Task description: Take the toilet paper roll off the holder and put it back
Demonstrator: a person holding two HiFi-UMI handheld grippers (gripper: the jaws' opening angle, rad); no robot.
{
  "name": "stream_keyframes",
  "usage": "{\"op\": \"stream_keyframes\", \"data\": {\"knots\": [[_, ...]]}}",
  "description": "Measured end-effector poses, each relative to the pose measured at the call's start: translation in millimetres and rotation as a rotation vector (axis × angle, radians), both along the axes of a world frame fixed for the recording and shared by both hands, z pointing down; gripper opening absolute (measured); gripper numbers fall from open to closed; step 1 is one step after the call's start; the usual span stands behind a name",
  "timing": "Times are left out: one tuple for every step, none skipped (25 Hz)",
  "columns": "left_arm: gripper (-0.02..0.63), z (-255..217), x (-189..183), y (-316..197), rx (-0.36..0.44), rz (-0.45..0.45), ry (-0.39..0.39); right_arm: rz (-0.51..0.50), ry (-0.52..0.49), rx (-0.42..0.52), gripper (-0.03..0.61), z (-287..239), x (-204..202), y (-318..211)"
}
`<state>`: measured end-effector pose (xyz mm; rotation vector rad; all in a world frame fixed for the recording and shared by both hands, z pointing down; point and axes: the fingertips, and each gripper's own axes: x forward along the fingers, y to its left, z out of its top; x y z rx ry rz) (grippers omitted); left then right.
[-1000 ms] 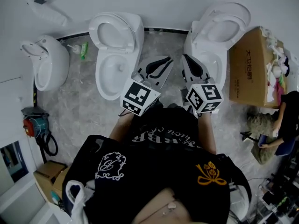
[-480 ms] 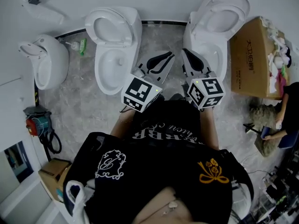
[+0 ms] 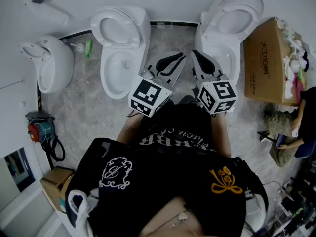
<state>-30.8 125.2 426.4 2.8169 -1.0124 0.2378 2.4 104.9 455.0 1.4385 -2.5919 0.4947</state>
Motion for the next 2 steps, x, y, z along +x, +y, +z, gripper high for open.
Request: {"op": "stream_keyframes", "data": {"knots": [[0.044,-0.7,0.5,0.2,-0.001,0.001,-0.002,-0.002,0.001,0.001,0.012,-0.8,-0.2,0.2],[0.044,-1.4,1.0,0.4,-0.002,0.002,-0.003,-0.003,0.002,0.002,0.012,-1.6,-0.3,0.5]]}}
